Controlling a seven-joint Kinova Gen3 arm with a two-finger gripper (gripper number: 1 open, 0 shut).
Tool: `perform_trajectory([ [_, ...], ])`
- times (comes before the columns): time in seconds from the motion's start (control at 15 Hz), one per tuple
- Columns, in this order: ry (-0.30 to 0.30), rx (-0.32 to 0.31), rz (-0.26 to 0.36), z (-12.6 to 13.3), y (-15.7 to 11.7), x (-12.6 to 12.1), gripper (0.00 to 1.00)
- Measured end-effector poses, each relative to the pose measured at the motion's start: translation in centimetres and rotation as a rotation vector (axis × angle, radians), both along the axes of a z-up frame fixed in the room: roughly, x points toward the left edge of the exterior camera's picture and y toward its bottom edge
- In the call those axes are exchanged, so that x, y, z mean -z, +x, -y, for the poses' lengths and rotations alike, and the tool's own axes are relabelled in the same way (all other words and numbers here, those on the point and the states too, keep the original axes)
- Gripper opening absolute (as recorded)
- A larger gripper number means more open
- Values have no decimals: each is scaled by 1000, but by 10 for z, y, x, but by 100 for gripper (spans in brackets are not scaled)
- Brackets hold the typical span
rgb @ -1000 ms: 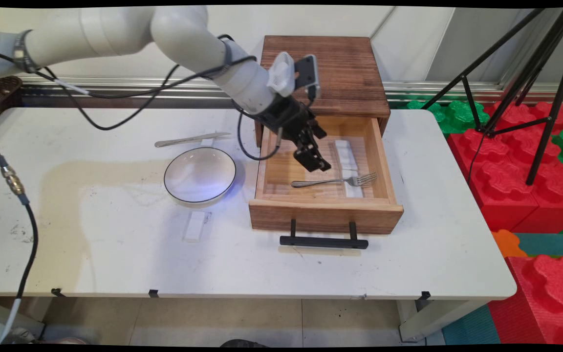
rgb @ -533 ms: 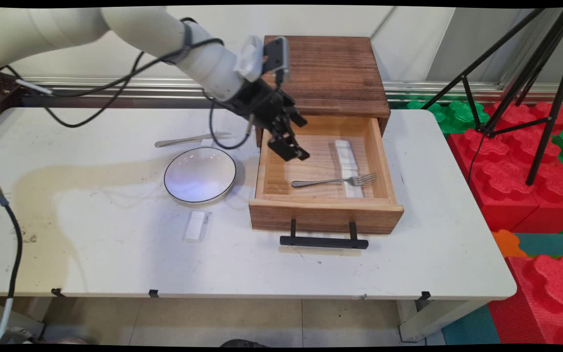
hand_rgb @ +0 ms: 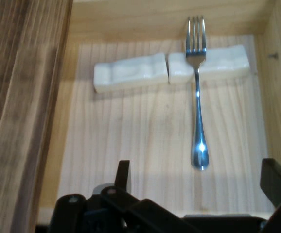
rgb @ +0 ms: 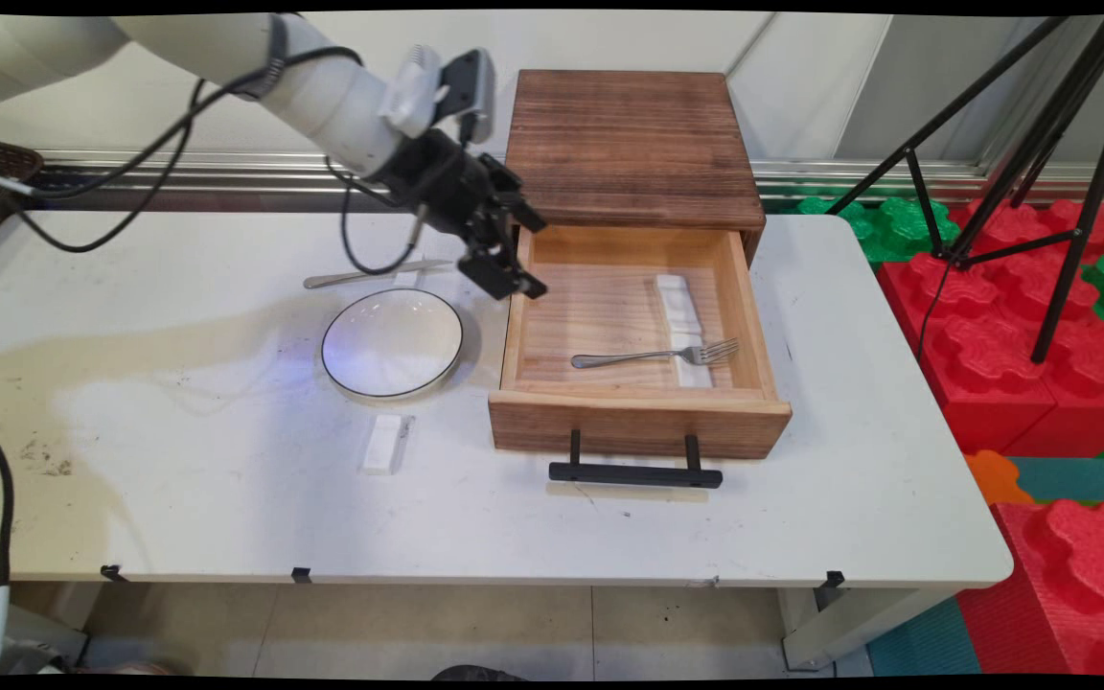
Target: Pick up the knife from the left of the white plate
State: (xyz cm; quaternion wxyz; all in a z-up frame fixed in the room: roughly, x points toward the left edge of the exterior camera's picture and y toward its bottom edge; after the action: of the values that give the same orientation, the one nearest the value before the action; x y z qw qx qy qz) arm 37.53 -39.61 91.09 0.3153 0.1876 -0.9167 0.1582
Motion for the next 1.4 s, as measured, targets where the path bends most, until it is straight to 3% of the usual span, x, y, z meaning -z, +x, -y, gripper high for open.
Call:
perform_trajectory([
  [0.73,18,-13,55,-21,75,-6,100],
  [1.4,29,-119,139,-12,151,11,100],
])
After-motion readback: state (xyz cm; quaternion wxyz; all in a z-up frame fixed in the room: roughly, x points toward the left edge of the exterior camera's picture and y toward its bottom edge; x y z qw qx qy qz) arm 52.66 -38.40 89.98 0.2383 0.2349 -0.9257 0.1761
